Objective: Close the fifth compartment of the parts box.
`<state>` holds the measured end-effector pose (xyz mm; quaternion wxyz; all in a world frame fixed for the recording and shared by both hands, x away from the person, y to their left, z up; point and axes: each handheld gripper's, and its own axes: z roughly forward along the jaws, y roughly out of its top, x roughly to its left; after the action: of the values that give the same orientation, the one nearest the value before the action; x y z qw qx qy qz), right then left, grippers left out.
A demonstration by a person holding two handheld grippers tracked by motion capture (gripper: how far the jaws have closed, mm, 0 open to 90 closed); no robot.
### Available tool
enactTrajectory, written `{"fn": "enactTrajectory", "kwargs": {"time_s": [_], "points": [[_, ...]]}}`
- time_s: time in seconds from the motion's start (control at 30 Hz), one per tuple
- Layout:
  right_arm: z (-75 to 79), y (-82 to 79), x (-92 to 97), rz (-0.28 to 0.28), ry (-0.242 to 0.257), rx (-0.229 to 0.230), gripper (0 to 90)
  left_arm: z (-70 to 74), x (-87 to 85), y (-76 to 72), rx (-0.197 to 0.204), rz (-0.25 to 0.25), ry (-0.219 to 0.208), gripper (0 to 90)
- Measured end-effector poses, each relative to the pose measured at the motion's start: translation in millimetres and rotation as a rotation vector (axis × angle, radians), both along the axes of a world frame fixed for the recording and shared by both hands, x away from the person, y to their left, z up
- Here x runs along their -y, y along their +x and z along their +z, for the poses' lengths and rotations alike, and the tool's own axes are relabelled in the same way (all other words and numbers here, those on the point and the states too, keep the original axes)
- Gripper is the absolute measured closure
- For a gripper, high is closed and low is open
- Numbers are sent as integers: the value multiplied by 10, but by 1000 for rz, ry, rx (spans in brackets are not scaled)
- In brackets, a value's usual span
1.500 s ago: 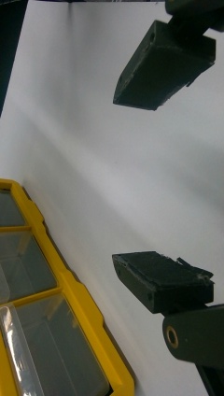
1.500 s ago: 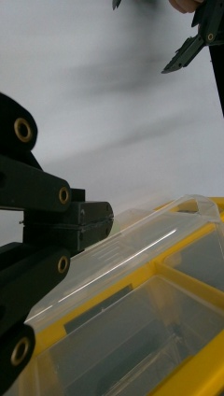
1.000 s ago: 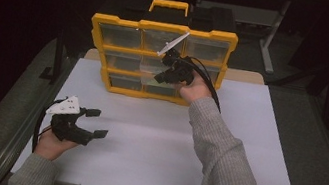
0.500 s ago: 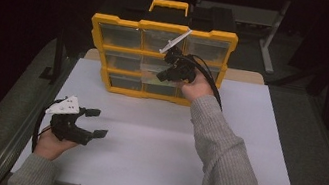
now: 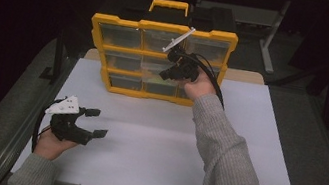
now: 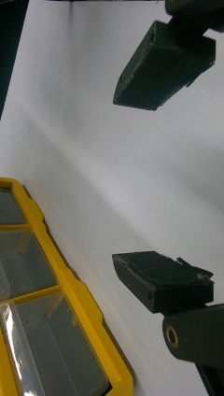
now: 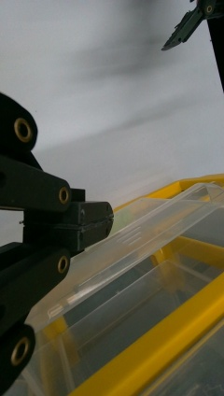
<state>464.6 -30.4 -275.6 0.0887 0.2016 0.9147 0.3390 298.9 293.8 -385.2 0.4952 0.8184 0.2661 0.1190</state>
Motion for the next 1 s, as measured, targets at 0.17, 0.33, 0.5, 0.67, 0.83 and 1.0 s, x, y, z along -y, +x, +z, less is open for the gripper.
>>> {"fn": "enactTrajectory", "kwargs": {"time_s": [0.17,0.33,0.5,0.67,0.83,1.0], "points": [[9,8,-8,1,-12,0,889,3,-7,-3,0,2,1,196],[14,10,-10,0,-16,3,888,8,-8,-6,7,-1,-3,197],[46,9,40,-14,-3,10,889,18,-17,-8,6,1,-4,197],[76,10,55,-29,-10,9,889,19,-12,-9,5,0,-5,197],[101,15,51,-35,-10,10,889,14,-7,-7,5,1,-7,196],[91,45,53,-42,-3,18,888,17,-13,-9,4,1,-4,196]]}}
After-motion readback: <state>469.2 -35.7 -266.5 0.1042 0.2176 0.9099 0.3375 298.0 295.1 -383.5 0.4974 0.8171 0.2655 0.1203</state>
